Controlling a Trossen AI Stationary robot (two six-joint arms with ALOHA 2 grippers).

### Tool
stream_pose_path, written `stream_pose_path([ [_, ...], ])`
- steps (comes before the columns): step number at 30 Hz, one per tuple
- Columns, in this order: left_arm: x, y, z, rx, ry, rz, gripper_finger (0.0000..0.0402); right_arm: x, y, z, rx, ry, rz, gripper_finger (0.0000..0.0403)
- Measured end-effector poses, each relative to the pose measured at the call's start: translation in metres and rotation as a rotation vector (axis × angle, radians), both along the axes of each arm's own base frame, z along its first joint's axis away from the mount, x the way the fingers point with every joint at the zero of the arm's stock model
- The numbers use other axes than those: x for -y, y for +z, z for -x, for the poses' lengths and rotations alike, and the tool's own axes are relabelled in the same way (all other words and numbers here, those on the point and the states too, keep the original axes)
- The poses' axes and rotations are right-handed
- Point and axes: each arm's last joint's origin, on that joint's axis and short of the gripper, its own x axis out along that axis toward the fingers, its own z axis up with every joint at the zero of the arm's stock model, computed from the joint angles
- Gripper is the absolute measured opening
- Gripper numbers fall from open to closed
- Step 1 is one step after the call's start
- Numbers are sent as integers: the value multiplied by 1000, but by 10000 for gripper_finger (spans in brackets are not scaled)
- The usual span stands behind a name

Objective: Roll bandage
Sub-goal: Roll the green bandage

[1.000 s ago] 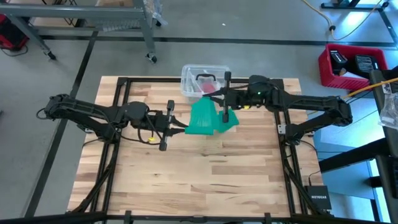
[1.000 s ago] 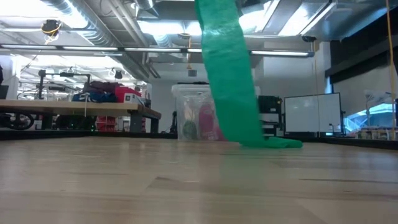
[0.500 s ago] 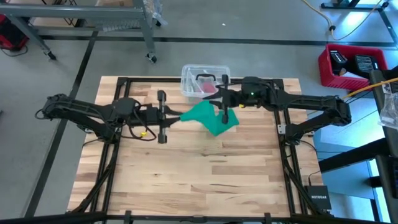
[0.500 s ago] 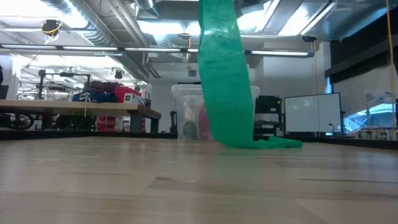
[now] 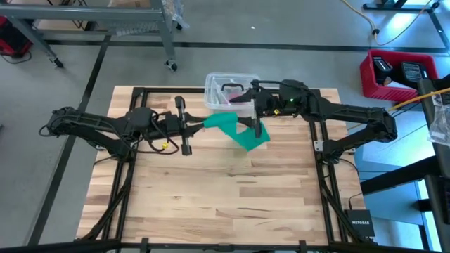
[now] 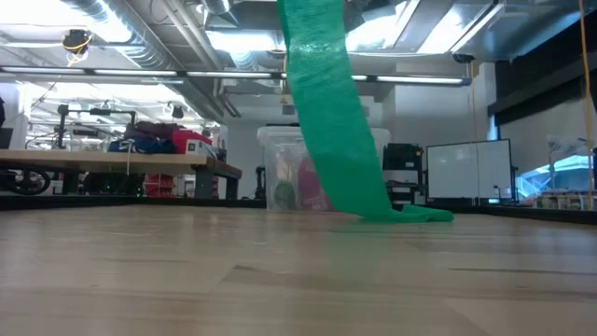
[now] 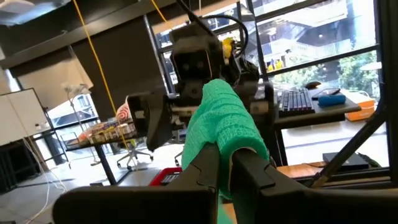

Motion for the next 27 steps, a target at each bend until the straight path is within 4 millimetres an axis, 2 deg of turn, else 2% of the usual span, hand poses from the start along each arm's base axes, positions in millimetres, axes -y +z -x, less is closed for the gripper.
stream_pose_path([
  [6, 0, 0, 0, 1, 3, 3, 11, -2, 0, 8, -55, 24, -36, 320],
  [12, 0, 0, 0, 1, 1, 17, 11, -5, 3, 41, -181, -66, 23, 321],
  [15, 0, 0, 0, 2, 3, 10, 11, -8, 2, 59, -253, -43, -9, 321],
  [18, 0, 1, 0, 9, 2, 8, 11, -11, -24, 60, -376, 23, -100, 315],
  [21, 0, 1, 0, 8, -10, 15, 11, -9, -62, 47, -410, 23, -134, 299],
  [23, 0, 0, 0, 4, -11, 15, 11, -8, -75, 39, -312, 22, -136, 288],
  [25, 0, 0, 0, 4, -11, 15, 11, -6, -79, 32, -190, 13, -116, 278],
  [27, 0, 0, 0, 4, -11, 15, 11, -5, -86, 24, -139, -1, -109, 271],
])
